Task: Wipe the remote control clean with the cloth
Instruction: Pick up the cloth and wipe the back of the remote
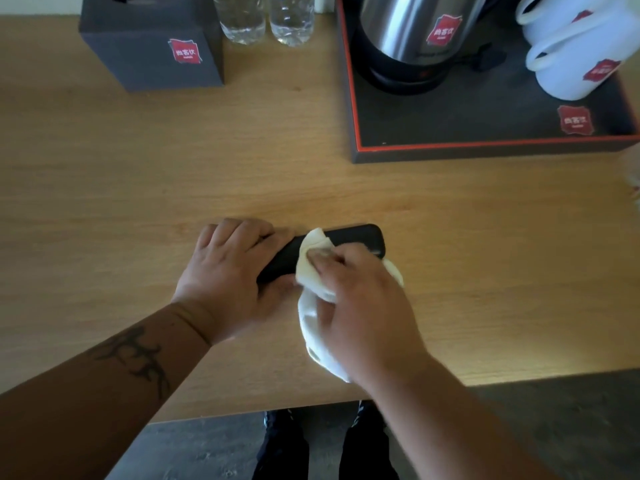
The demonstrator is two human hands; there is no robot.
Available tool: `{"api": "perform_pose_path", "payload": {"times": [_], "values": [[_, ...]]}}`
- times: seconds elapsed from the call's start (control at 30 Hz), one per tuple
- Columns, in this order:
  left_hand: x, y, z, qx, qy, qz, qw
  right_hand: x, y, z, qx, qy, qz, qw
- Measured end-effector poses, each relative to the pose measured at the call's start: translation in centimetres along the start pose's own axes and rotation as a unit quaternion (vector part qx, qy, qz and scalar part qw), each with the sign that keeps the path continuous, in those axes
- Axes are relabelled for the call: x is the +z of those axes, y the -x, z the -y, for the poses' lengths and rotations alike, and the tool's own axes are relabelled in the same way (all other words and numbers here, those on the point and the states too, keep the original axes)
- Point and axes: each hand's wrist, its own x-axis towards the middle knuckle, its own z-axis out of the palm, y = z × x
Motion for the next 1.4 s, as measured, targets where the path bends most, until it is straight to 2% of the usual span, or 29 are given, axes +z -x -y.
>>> {"api": "perform_pose_path", "payload": {"times": [0.1, 0.17, 0.27, 0.37, 0.43, 0.53, 0.6, 0.73, 0.8, 0.87, 0.9, 1.0, 1.07, 1.13, 1.2, 1.33, 1.37, 1.4], "values": [[0.0, -0.1, 0.1, 0.008, -0.009, 0.005, 1.000, -1.0, -1.3, -1.7, 0.072, -0.007, -0.059, 0.996], [0.0, 0.0, 0.0, 0.004, -0.004, 0.004, 1.000, -0.6, -1.1, -0.9, 0.096, 0.009, -0.057, 0.994], [0.0, -0.1, 0.0, 0.004, 0.003, -0.004, 1.000, 1.1, 0.6, 1.3, 0.035, 0.024, 0.003, 0.999], [-0.1, 0.0, -0.1, 0.005, 0.000, -0.003, 1.000, 0.1, 1.1, 0.3, -0.004, -0.003, 0.034, 0.999], [-0.1, 0.0, -0.1, 0.001, -0.004, 0.010, 1.000, -1.4, 0.6, -1.5, 0.029, -0.020, 0.001, 0.999], [-0.3, -0.1, -0.1, 0.002, -0.004, 0.017, 1.000, -2.0, -0.6, -3.8, 0.109, -0.019, -0.103, 0.989], [-0.4, -0.1, -0.2, 0.000, -0.002, 0.019, 1.000, -1.1, -0.6, -3.4, 0.144, -0.006, -0.092, 0.985], [-0.2, 0.0, -0.2, -0.001, -0.004, 0.012, 1.000, -0.3, 0.4, -1.3, 0.087, 0.009, -0.051, 0.995], [-0.1, 0.0, -0.1, -0.001, -0.006, 0.004, 1.000, -0.7, 0.5, -1.5, 0.019, 0.011, 0.005, 1.000], [-0.1, 0.0, -0.1, -0.001, -0.016, 0.000, 1.000, -1.8, 0.4, -2.5, -0.010, -0.007, 0.051, 0.999], [-0.2, 0.0, -0.1, -0.010, -0.016, 0.000, 1.000, -2.4, 0.2, -3.2, 0.010, -0.026, 0.045, 0.999], [-0.6, 0.5, -0.5, -0.067, 0.004, -0.010, 0.998, -3.7, -1.2, -5.2, 0.152, -0.116, -0.051, 0.980], [-1.1, 0.9, -1.4, -0.133, 0.015, -0.013, 0.991, -3.4, -2.5, -5.3, 0.206, -0.148, -0.026, 0.967], [-1.7, 1.2, -2.7, -0.219, 0.038, 0.010, 0.975, -2.7, -4.0, -4.5, 0.188, -0.133, 0.024, 0.973], [-2.1, 1.7, -4.3, -0.271, 0.092, 0.033, 0.957, -2.2, -5.7, -3.6, 0.163, -0.148, 0.047, 0.974], [-3.4, 2.4, -5.7, -0.284, 0.286, 0.034, 0.914, -2.4, -8.2, -2.9, 0.103, -0.218, 0.112, 0.964], [-3.7, 2.4, -5.4, -0.276, 0.299, 0.032, 0.913, -2.8, -8.4, -3.1, 0.094, -0.217, 0.107, 0.966], [-4.1, 2.1, -4.9, -0.252, 0.283, 0.025, 0.925, -3.5, -8.4, -3.4, 0.091, -0.210, 0.087, 0.970]]}}
